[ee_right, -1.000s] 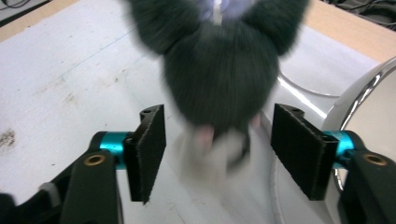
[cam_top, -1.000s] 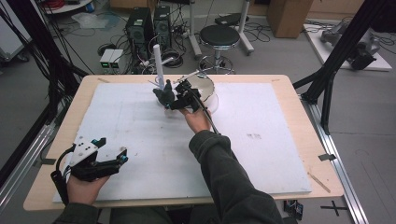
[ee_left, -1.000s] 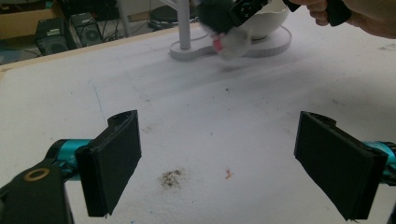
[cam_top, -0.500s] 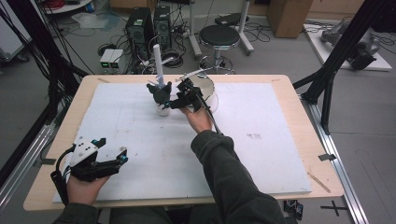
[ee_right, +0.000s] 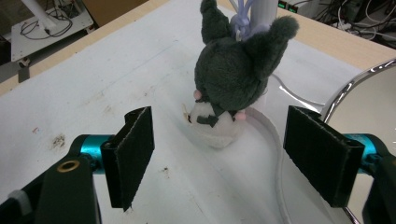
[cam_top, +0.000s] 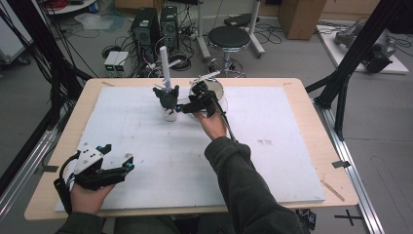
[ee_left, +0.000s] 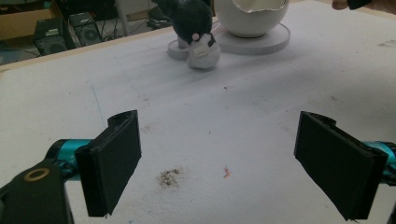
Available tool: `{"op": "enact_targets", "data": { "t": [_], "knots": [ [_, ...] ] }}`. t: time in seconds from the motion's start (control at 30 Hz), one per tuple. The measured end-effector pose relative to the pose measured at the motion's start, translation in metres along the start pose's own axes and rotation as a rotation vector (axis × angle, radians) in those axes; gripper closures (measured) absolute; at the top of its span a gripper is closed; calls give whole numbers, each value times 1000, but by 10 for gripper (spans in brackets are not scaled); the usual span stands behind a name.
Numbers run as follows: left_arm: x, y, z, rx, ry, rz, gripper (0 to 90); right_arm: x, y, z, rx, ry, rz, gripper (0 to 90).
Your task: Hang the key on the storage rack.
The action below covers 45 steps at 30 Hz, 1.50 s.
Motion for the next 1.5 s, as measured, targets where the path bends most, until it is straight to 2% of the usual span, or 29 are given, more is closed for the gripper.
{"op": "enact_targets", "data": {
  "t": [0.4,0.83,1.5],
  "knots": [
    [0,-1,0,0,0,-4,151,-14,-4,-1,17,-36,20,219],
    [1,-1,0,0,4,-5,151,-27,-8,-7,22,-46,23,212],
    [1,-1,0,3,9,-9,151,-47,-10,-13,3,-68,25,200]
  ]
}}
Point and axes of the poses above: each handheld gripper's, and its own axes: x roughly forward along the jaws, z roughly out of its top, y roughly to its left, the point moved 1 cm from there along x, roughly forward along the jaws, and after that the axes turned 10 degrees about -z, right-handed, at the moved point
